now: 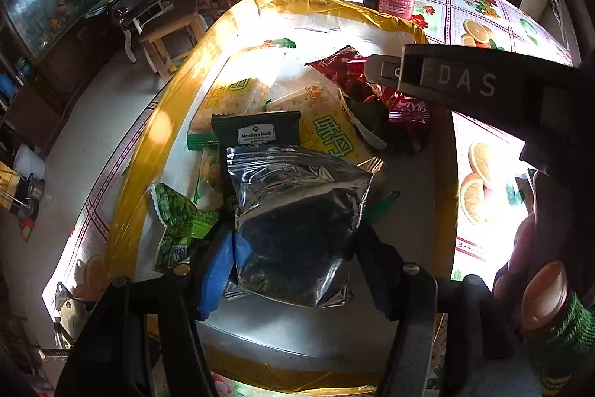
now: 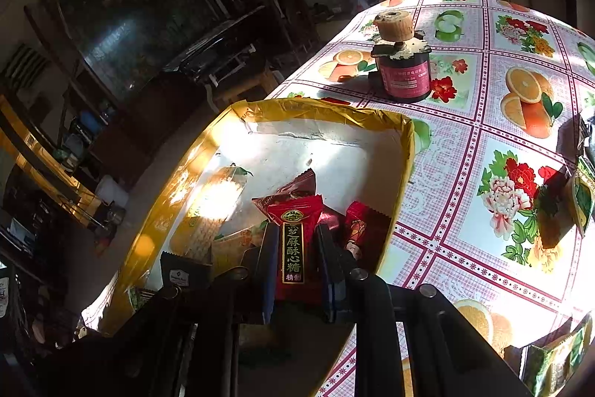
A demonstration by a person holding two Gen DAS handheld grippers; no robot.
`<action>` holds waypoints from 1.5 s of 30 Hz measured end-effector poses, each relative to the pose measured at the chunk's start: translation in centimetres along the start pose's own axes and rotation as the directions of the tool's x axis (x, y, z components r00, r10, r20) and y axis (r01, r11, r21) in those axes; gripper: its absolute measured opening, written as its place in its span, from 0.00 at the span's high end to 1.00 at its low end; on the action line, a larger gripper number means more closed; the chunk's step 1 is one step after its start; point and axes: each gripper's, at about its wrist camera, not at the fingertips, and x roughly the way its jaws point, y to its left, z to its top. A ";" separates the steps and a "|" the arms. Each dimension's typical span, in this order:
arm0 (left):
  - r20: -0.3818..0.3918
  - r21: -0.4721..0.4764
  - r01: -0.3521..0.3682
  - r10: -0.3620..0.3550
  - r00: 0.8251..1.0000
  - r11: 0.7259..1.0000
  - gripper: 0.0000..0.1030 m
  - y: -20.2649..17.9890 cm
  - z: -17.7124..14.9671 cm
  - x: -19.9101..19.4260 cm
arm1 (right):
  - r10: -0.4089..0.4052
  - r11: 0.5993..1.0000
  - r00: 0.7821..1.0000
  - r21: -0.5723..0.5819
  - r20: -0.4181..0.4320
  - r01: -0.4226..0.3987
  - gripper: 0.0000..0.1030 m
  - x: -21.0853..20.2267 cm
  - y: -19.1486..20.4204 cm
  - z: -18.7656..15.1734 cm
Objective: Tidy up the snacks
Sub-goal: 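Release the silver bag into tray with left tool while right tool releases candy bar, then grasp the green peas garlic pack with left tool while right tool grasps white wrapper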
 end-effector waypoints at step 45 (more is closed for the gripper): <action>0.021 0.396 0.160 -0.183 0.983 0.904 0.27 -19.8 0.4 -2.6 | -0.265 0.926 0.948 0.322 0.177 0.198 0.39 -19.6 -18.4 -8.5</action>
